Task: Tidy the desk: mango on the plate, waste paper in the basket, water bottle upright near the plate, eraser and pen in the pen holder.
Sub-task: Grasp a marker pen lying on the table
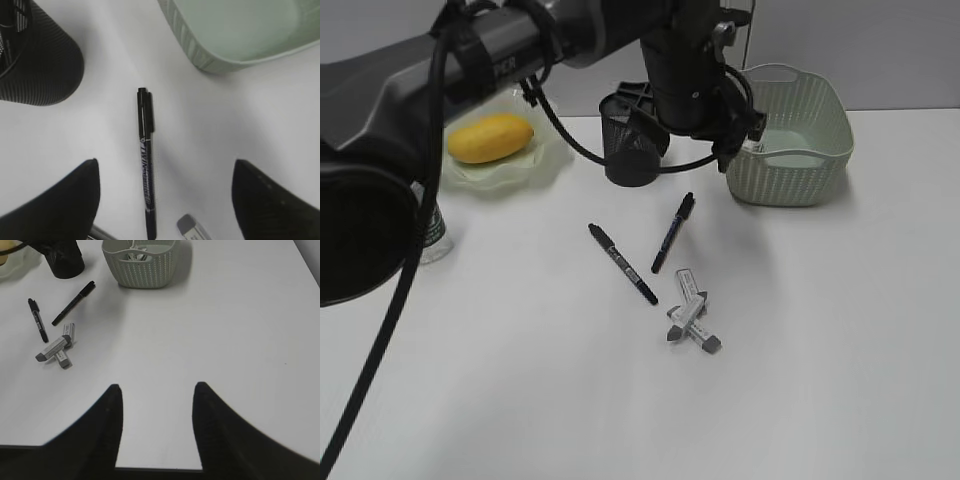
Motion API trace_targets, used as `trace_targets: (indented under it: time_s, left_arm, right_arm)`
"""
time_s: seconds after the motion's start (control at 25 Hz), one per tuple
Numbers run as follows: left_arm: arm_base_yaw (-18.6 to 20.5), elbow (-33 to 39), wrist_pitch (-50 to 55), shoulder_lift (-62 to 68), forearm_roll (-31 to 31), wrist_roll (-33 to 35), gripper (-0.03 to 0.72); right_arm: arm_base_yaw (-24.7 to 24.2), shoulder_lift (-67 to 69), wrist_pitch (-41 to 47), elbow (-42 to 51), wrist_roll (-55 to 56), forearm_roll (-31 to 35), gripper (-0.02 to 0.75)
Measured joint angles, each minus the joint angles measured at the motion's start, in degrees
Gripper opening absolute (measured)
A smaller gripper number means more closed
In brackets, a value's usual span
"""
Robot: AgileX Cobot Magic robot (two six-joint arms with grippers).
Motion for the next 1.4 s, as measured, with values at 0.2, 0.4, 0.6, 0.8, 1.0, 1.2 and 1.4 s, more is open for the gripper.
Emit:
trace_targets:
  time_s: [0.2,0.4,0.6,0.8,1.0,1.2,1.4]
  left_arm:
    - [0.57,-0.11,-0.06,2.61,0.51,0.00,0.572]
    - [1.48,-0.11,-1.69,4.72,0.15,0.01,0.555]
    - [1.82,-0.11,-6.59,6.21,-1.15,0.01,0.553]
    - [2.05,-0.11,-9.94,7.69,-1.66,0.01,0.553]
    - [2.31,-0.11,-11.83,9.51,-1.61,0.01,0.552]
    - [2.36,-0.11,-14.51,10.31,-1.49,0.01,0.551]
    - [3.38,-0.11,-15.16,10.44,-1.36,0.01,0.538]
  right_arm:
    - [0.00,0.00,0.00,0.00,0.00,0.00,0.375]
    - [0.00,0.00,0.00,0.00,0.00,0.00,0.375]
    - [0.00,0.00,0.00,0.00,0.00,0.00,0.375]
    - [0.00,0.00,0.00,0.00,0.00,0.00,0.375]
    - [0.00,0.00,0.05,0.00,0.00,0.00,0.375]
    - [0.00,0.00,0.05,0.00,0.00,0.00,0.375]
    - [0.00,0.00,0.05,0.00,0.00,0.00,0.375]
